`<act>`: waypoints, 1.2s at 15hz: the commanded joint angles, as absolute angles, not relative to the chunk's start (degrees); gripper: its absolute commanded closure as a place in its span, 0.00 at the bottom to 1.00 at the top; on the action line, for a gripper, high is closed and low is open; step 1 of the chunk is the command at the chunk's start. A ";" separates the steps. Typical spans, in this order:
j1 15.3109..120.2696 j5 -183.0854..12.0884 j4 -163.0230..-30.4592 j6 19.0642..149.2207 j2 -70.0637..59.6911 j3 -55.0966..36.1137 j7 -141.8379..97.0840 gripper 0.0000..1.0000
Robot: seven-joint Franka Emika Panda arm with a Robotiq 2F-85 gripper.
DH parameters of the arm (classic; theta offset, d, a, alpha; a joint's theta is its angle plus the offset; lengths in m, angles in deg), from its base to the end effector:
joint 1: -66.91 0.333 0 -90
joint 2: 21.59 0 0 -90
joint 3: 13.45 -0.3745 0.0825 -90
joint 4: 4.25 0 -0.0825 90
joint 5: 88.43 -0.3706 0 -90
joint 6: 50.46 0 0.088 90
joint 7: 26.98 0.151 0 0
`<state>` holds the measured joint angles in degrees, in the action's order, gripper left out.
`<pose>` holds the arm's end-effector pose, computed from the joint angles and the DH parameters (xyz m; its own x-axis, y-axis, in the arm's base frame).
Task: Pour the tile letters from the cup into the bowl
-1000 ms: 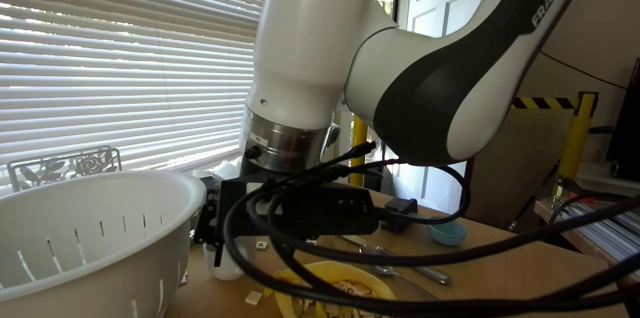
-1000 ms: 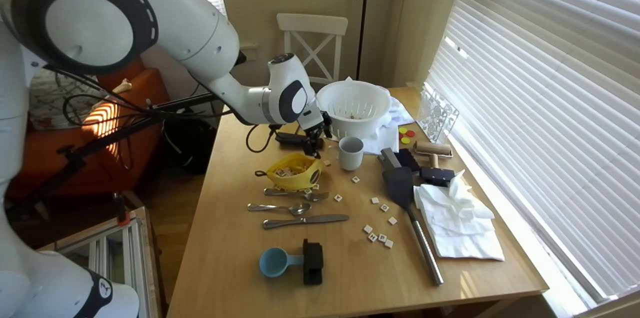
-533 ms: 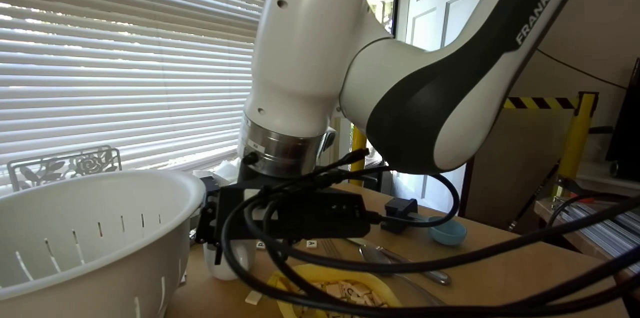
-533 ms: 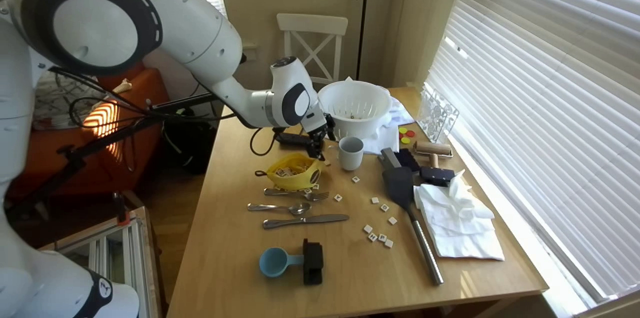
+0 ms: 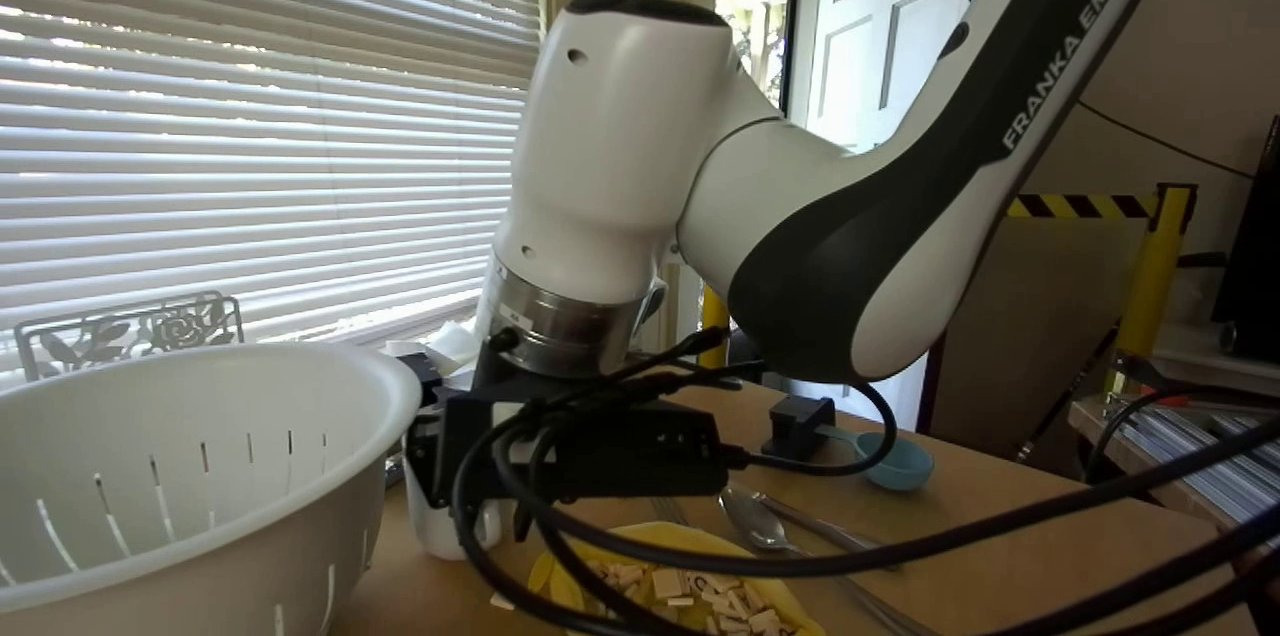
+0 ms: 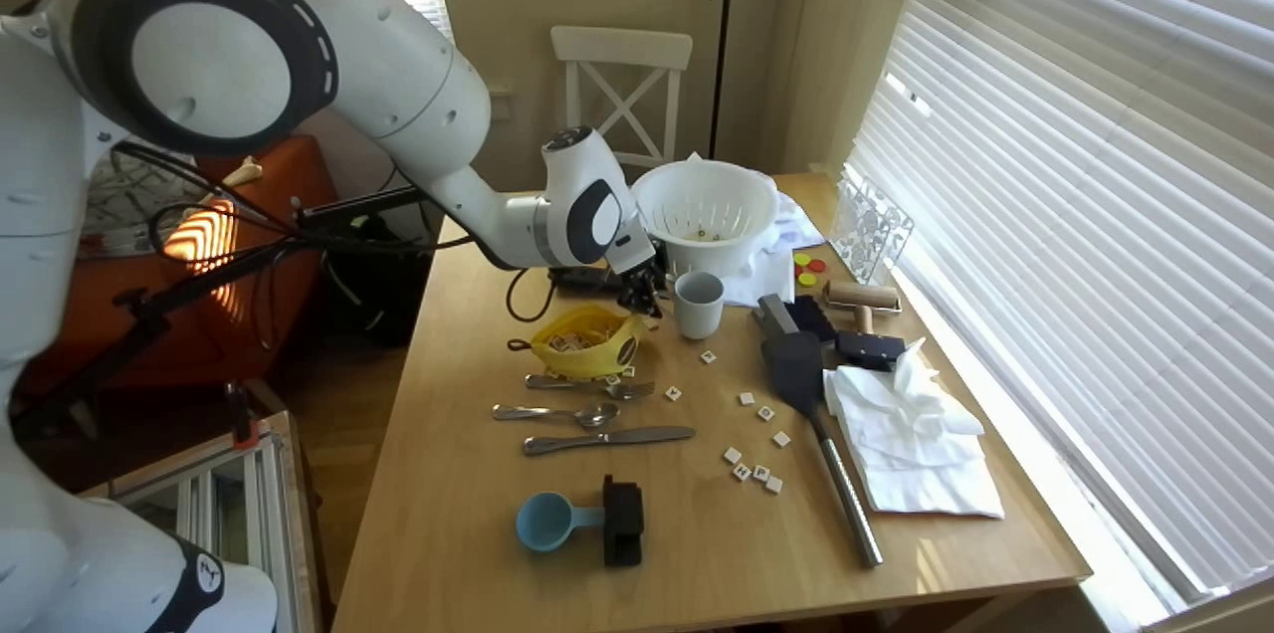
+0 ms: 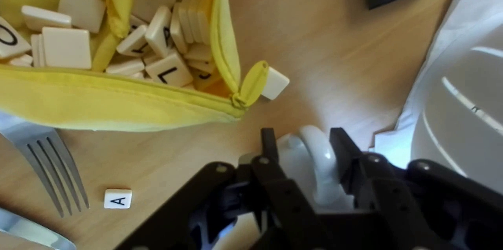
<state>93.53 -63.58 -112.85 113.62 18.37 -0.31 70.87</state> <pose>0.6642 0.1917 0.1779 0.4818 -0.8129 0.3272 -0.7986 -0.5611 -0.2179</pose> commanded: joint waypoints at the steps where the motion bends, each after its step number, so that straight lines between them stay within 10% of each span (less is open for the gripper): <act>1: 96.08 -64.68 -111.16 116.41 20.44 2.61 70.03 0.80; 7: 98.70 -64.40 -111.63 116.32 20.55 5.61 68.25 0.74; 12: 96.61 -66.16 -113.18 113.85 18.36 2.59 63.69 1.00; 18: 91.66 -72.54 -115.85 108.01 12.60 -3.72 56.83 0.96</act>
<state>94.86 -68.81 -112.84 111.20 17.61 0.39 61.98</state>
